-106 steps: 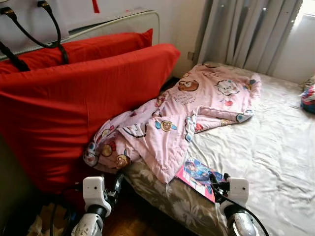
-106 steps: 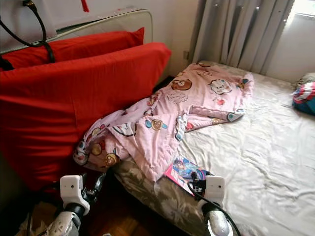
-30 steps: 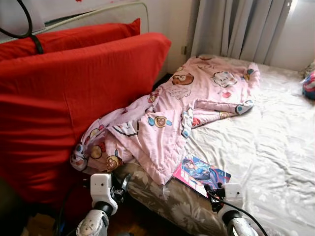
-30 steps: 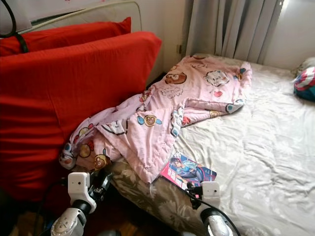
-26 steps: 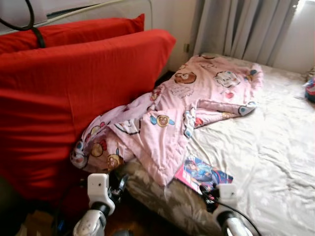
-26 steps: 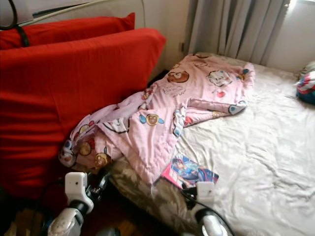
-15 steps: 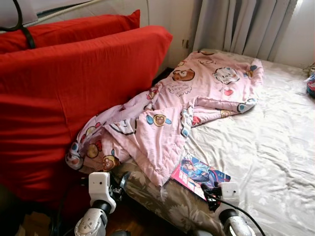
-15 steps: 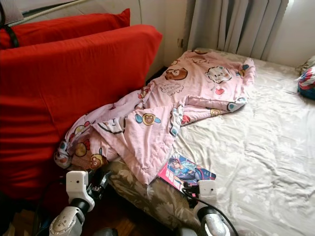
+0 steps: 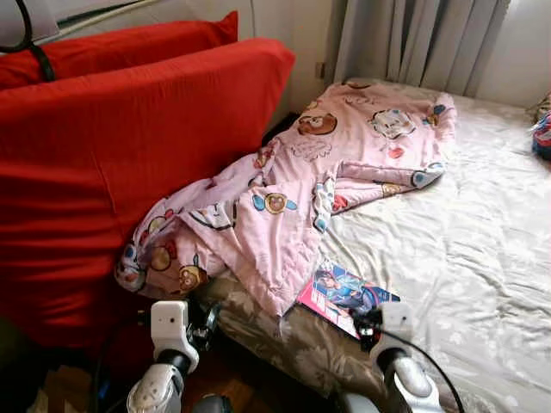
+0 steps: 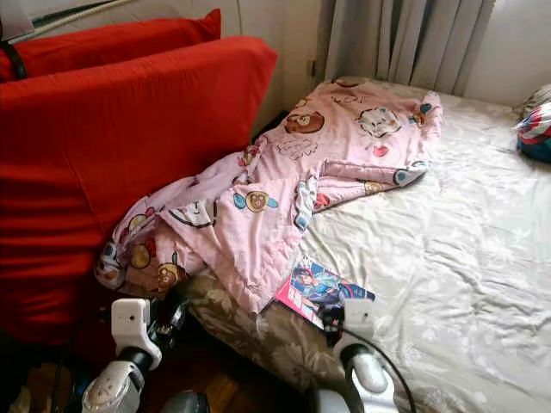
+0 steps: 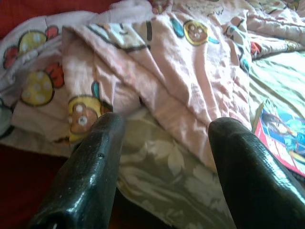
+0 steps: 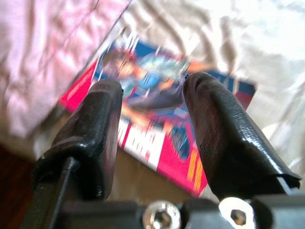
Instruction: Clean up the room
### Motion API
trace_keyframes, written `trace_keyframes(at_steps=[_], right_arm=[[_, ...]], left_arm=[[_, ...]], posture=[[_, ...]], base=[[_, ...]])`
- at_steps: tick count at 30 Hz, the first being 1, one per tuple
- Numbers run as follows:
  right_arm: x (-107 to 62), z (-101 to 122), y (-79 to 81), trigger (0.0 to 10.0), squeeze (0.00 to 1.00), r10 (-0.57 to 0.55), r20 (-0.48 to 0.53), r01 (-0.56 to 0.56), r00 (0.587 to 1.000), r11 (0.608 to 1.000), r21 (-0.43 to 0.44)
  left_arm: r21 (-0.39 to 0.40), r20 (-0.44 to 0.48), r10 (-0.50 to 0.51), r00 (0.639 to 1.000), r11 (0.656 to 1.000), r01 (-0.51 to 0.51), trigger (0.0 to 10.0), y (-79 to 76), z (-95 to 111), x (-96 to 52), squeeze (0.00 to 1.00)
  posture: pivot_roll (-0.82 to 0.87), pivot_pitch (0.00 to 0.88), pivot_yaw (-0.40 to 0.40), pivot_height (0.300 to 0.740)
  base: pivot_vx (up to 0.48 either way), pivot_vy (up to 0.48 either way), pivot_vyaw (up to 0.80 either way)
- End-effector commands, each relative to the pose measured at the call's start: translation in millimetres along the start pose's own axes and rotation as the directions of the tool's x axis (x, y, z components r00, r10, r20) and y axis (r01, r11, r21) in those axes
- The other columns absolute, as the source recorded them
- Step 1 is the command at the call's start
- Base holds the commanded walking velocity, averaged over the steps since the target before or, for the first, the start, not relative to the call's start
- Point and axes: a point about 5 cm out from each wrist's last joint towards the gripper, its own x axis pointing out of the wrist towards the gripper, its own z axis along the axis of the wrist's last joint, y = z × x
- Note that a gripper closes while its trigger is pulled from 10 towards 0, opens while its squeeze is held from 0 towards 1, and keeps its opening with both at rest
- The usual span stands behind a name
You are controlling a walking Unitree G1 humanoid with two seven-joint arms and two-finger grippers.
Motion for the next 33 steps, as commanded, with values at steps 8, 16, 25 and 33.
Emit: trace_keyframes(at_steps=[8,16,25,33], right_arm=[[0.1,10,6.9,10.0,0.0,0.022,0.091,-0.021,0.996,1.0,-0.012],[-3.1,8,12.4,10.0,0.0,0.03,0.109,-0.029,0.994,1.0,-0.007],[-3.5,11,18.2,10.0,0.0,0.048,0.129,-0.046,0.991,0.999,-0.013],[-6.4,9,16.4,10.0,0.0,0.033,0.131,-0.032,0.991,0.999,-0.006]], left_arm=[[0.017,-0.004,-0.008,1.0,1.0,0.008,10.0,-0.9,2,6.6,0.0],[0.012,-0.012,-0.001,1.0,1.0,0.001,10.0,1.1,-1,3.2,0.0],[0.013,-0.01,0.001,1.0,1.0,-0.001,10.0,1.2,0,5.0,0.0],[0.014,-0.009,0.002,1.0,1.0,-0.002,10.0,2.1,-1,2.7,0.0]], posture=[[-0.02,0.092,0.003,0.638],[-0.02,0.093,0.002,0.638],[-0.02,0.093,0.001,0.638],[-0.02,0.1,0.001,0.638]], base=[[0.178,0.0,0.0],[0.308,0.0,0.0],[0.312,0.0,0.0],[0.037,0.0,0.0]])
